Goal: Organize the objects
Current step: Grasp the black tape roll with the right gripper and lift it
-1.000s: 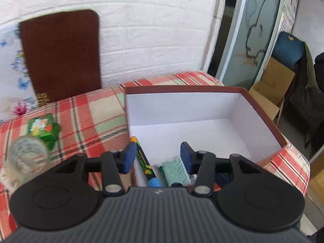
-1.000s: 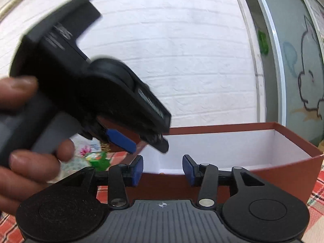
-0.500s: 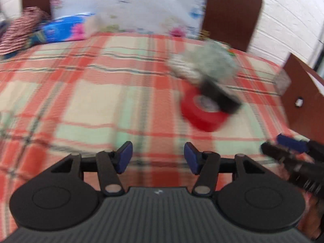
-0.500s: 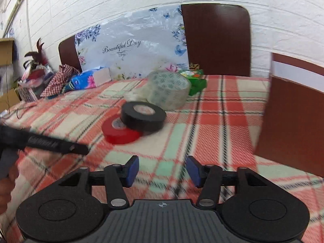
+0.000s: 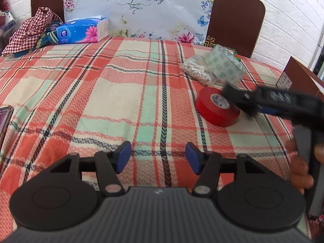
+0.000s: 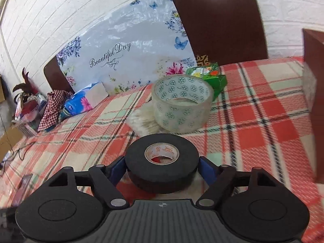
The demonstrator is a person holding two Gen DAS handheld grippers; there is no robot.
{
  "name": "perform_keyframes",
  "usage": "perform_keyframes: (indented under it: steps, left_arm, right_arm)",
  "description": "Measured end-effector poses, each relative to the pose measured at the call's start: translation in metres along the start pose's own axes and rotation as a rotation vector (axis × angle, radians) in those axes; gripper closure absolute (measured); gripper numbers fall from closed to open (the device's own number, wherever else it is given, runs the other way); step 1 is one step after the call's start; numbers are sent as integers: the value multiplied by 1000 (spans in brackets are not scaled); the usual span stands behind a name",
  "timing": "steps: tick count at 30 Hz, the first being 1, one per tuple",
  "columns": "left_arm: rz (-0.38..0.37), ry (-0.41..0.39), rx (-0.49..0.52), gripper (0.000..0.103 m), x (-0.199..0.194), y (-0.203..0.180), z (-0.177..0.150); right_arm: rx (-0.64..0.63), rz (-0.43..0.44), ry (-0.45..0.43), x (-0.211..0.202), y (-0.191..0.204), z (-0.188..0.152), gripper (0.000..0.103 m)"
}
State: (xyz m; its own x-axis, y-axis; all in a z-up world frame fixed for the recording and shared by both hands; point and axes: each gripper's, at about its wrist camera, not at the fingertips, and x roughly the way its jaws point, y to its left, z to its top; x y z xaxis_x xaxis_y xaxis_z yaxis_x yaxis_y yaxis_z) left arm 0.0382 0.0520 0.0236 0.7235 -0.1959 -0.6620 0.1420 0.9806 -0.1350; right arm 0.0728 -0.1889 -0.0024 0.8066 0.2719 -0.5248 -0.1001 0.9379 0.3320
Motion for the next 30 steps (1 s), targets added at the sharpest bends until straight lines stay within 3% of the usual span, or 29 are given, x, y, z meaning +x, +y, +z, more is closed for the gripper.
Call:
perform_keyframes:
  steps: [3,6,9,12,16,19,21,24,30]
  left_arm:
    - [-18,27,-10,39,-2,-4,4]
    - [-131,80,-10,40,-2,-20,9]
    - [-262,129,29,40,0,-54,16]
    - [-356,163,87,40,5,-97,19]
    - [-350,212,171,40,19,-142,20]
    - [-313,261,171,51,36,-150,16]
    - [-322,276,162,67,38,-152,19]
    - [-299,260,197,68,24,-166,30]
    - [-413,76,336,68,-14,-233,69]
  right_arm:
    - [-129,-62,-1,-35,-3,-24,27]
    - [-242,-134,39,-75,-16,-58,27]
    - [-233,-152,40,-113,-26,-74,27]
    - [-211,-175,32,-122,-30,-82,23]
    - [-245,-172,33,-113,-25,-76,23]
    - [-280,-159,55,-94,-19,-70,24]
    - [-301,-142,47,-88,-17,-67,30]
    - [-314,-155,-6,-96,-14,-67,30]
    - [-275,-295,-271,-144,-40,-41,30]
